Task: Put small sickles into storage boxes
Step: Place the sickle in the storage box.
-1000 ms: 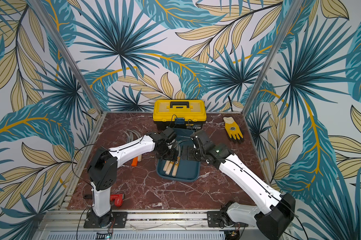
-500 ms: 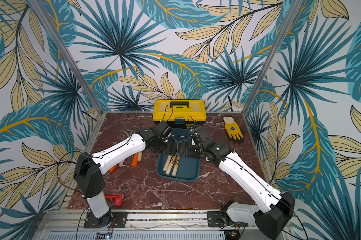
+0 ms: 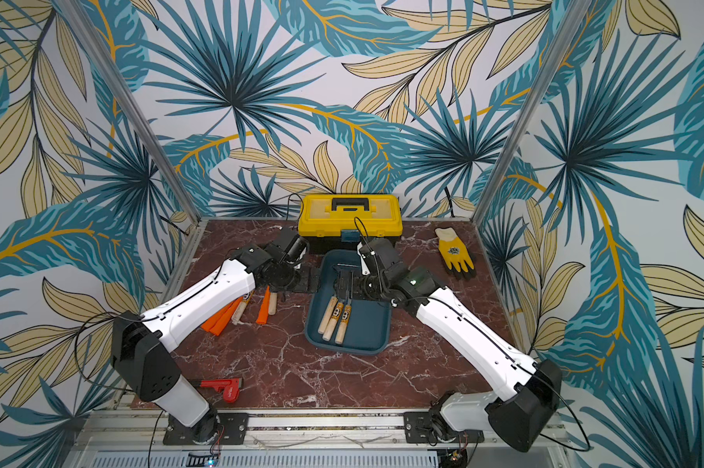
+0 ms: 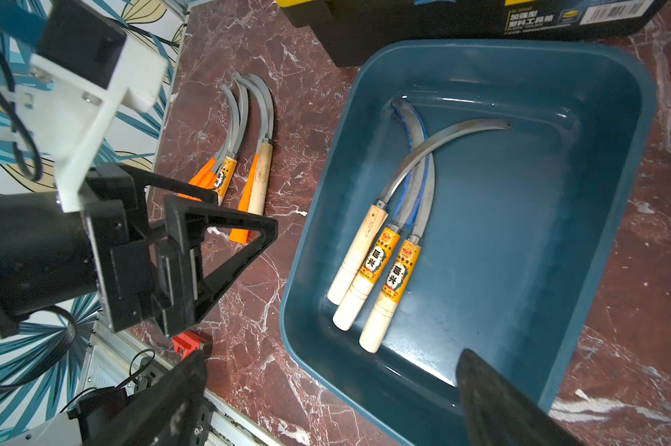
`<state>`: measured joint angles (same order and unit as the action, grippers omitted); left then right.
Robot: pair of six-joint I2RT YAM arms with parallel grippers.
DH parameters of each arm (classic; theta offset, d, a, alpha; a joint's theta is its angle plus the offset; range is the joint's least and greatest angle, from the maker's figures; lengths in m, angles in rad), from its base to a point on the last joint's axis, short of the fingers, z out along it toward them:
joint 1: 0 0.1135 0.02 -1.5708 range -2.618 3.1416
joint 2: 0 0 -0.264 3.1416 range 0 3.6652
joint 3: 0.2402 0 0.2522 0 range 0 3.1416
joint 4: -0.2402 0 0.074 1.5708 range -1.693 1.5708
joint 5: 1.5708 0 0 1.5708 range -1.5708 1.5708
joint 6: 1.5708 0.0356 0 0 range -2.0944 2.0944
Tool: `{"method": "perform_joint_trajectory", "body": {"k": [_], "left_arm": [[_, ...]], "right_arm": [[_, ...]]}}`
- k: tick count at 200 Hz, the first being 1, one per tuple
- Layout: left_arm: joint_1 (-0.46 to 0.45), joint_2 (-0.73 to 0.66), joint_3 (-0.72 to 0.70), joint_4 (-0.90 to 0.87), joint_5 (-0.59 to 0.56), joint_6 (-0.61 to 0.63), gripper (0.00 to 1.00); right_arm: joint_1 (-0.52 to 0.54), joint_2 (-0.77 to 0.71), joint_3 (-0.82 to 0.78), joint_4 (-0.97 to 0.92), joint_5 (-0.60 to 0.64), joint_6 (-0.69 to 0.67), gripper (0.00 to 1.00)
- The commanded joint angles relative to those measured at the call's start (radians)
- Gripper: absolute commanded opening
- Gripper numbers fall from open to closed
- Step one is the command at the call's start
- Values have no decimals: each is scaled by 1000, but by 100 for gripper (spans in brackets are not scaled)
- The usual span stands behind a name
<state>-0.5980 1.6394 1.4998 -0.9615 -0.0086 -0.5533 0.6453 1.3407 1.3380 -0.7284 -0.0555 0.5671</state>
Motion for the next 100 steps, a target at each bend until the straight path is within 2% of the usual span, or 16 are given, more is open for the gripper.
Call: {"method": "perform_joint_trajectory", "body": {"k": [1, 100], "left_arm": [[26, -38, -33, -12, -18, 9, 99], [141, -49, -150, -11, 2, 15, 100]], "right_arm": [[11, 26, 26, 29, -21, -19, 100], [27, 168, 105, 77, -74, -36, 99]]}}
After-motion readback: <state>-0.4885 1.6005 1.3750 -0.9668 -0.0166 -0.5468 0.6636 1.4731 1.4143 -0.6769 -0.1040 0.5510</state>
